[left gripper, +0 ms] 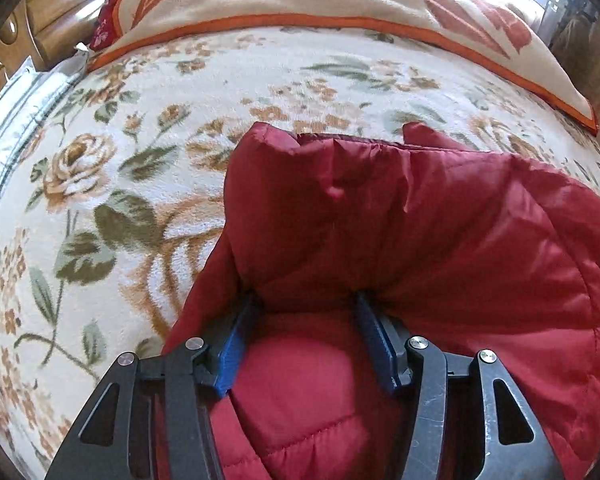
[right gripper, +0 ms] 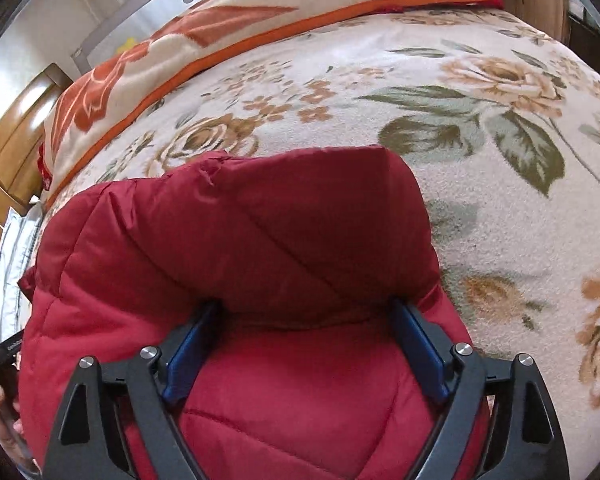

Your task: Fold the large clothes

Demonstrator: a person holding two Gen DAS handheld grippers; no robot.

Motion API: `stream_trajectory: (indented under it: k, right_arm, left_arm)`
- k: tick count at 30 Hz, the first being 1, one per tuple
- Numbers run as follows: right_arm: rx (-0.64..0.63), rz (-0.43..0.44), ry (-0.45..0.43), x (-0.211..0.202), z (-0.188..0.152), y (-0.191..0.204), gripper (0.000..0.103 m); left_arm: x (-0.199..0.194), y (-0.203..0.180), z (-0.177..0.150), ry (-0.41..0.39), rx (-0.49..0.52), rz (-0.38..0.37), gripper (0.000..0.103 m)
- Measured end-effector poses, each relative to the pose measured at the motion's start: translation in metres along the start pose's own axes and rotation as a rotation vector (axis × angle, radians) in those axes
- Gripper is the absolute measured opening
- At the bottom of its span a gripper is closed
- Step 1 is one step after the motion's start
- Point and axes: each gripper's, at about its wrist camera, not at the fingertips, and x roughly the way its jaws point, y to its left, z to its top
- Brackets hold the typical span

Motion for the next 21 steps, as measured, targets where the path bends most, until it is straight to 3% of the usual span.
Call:
stream_trajectory:
  k: [5, 9, 11, 17, 21]
  right_arm:
    - [-0.004, 0.005, -0.002, 0.000, 0.001, -0.001, 0.088]
    - [0.006, 0.025, -0.012, -0.005, 0.002, -0.004, 0.088]
    - [0.026, 0.050, -0.022, -0.013, 0.002, -0.007, 0.087]
    - [0.040, 0.151, -0.117, -0.069, -0.007, -0.011, 0.089]
    - [0.011, 0.194, -0.124, -0.099, -0.021, -0.014, 0.089]
  left_arm:
    - [-0.052, 0.004, -0.023, -0.064, 0.032, -0.052, 0.057]
    - [-0.094, 0.019, -0.047, -0.120, 0.037, -0.132, 0.083]
    - [-0.108, 0.032, -0.057, -0.140, 0.039, -0.146, 0.089]
    - [-0.113, 0.064, -0.072, -0.102, 0.002, -0.181, 0.091]
    - [-0.103, 0.083, -0.075, -0.065, -0.045, -0.213, 0.091]
